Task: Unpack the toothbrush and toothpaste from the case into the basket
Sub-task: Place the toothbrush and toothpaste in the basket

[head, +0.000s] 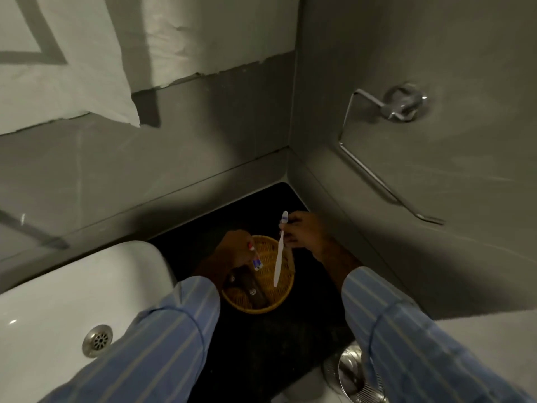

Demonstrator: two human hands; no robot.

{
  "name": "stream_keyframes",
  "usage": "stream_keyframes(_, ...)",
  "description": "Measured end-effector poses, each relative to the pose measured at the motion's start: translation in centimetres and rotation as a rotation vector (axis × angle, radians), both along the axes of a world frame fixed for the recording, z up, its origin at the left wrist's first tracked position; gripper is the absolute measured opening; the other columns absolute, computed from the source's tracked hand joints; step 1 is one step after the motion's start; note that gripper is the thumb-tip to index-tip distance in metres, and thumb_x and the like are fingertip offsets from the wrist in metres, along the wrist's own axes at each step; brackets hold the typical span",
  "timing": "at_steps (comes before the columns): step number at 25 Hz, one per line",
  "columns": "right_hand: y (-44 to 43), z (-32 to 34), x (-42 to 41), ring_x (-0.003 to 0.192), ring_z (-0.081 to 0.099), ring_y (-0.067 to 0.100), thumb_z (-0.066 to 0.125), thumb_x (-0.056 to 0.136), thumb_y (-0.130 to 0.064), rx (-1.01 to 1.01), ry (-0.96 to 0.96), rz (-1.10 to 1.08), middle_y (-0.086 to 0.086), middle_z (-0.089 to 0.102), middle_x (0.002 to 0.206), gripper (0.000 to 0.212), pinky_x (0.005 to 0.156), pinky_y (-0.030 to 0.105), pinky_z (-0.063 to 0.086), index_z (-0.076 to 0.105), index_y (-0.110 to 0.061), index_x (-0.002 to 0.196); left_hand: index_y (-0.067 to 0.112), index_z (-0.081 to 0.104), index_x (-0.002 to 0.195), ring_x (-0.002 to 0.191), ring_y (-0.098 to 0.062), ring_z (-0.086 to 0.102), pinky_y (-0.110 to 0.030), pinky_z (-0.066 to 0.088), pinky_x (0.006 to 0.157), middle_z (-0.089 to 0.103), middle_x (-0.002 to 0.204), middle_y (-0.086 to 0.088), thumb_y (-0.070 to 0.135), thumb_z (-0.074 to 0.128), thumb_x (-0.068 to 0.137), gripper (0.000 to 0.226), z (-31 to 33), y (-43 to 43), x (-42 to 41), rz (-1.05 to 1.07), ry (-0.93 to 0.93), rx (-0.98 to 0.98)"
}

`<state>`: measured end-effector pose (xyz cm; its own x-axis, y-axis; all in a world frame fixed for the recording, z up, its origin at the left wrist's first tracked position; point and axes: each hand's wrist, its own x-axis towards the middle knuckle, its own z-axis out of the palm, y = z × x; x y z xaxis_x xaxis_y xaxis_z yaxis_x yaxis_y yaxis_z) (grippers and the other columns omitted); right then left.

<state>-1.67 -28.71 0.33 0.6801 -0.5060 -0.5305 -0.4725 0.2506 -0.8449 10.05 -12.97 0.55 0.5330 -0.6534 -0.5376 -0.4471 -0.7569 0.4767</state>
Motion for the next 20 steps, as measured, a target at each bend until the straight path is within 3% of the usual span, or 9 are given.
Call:
stream_keyframes(3, -0.7, -3.0, 2.6, 0.067, 0.066, 0.018, 0.068, 0.089, -0.013, -0.035, 0.091, 0.006, 0.016, 0.07, 0.088, 0.021, 0.058, 0.025, 0.056, 0.067, 0.003, 0.103, -0.002, 0.063, 0.122, 0.111, -0.032, 0.065, -0.038, 0.055, 0.094, 0.063, 0.127, -0.018, 0.013, 0.068, 0.09, 0.036, -2.0, -1.6, 1.4, -0.132, -0.018, 0.062)
stream_keyframes(5, -1.1, -5.0, 3.5, 0.063, 0.063, 0.017, 0.071, 0.086, -0.012, -0.077, 0.142, 0.035, 0.017, 0.069, 0.082, 0.014, 0.061, 0.025, 0.055, 0.07, 0.001, 0.088, -0.002, 0.06, 0.125, 0.114, -0.032, 0.064, -0.034, 0.053, 0.094, 0.062, 0.128, -0.019, 0.012, 0.067, 0.091, 0.038, -3.0, -2.6, 1.9, -0.165, -0.004, 0.1)
stream_keyframes(7, -1.5, -6.7, 4.3, 0.065, 0.062, 0.021, 0.074, 0.083, -0.014, -0.142, 0.18, 0.072, 0.017, 0.067, 0.075, 0.016, 0.065, 0.032, 0.053, 0.071, -0.005, 0.071, -0.006, 0.059, 0.129, 0.118, -0.033, 0.062, -0.023, 0.053, 0.085, 0.061, 0.131, -0.022, 0.009, 0.064, 0.092, 0.04, -4.2, -3.6, 2.3, -0.155, 0.041, 0.155)
stream_keyframes(9, -1.7, -7.8, 4.7, 0.065, 0.061, 0.021, 0.076, 0.081, -0.017, -0.162, 0.211, 0.091, 0.011, 0.066, 0.069, 0.018, 0.066, 0.033, 0.051, 0.071, -0.009, 0.066, -0.009, 0.057, 0.13, 0.12, -0.034, 0.061, -0.014, 0.052, 0.074, 0.06, 0.132, -0.024, 0.006, 0.062, 0.093, 0.04, -4.9, -4.2, 2.6, -0.181, 0.065, 0.19)
stream_keyframes(13, -2.1, -9.1, 5.1, 0.064, 0.062, 0.016, 0.077, 0.08, -0.018, -0.122, 0.273, 0.088, 0.004, 0.066, 0.068, 0.015, 0.06, 0.027, 0.05, 0.071, -0.017, 0.066, -0.001, 0.06, 0.128, 0.117, -0.029, 0.062, -0.032, 0.052, 0.097, 0.062, 0.13, -0.017, 0.013, 0.068, 0.09, 0.041, -6.2, -4.3, 2.9, -0.161, 0.02, 0.191)
stream_keyframes(17, -1.9, -10.0, 5.0, 0.062, 0.062, 0.015, 0.077, 0.08, -0.015, -0.093, 0.286, 0.071, 0.007, 0.066, 0.072, 0.01, 0.056, 0.024, 0.051, 0.071, -0.012, 0.072, 0.004, 0.059, 0.128, 0.116, -0.026, 0.061, -0.03, 0.051, 0.093, 0.061, 0.129, -0.014, 0.012, 0.064, 0.092, 0.037, -7.7, -4.4, 2.1, -0.108, -0.016, 0.195)
stream_keyframes(20, -1.8, -10.2, 4.7, 0.072, 0.067, 0.024, 0.077, 0.08, -0.018, -0.148, 0.274, 0.059, 0.011, 0.07, 0.078, 0.013, 0.067, 0.034, 0.056, 0.076, -0.005, 0.082, 0.005, 0.059, 0.127, 0.115, -0.027, 0.062, -0.031, 0.051, 0.094, 0.062, 0.128, -0.014, 0.013, 0.062, 0.094, 0.034, -7.9, -4.4, 1.7, -0.102, -0.03, 0.182)
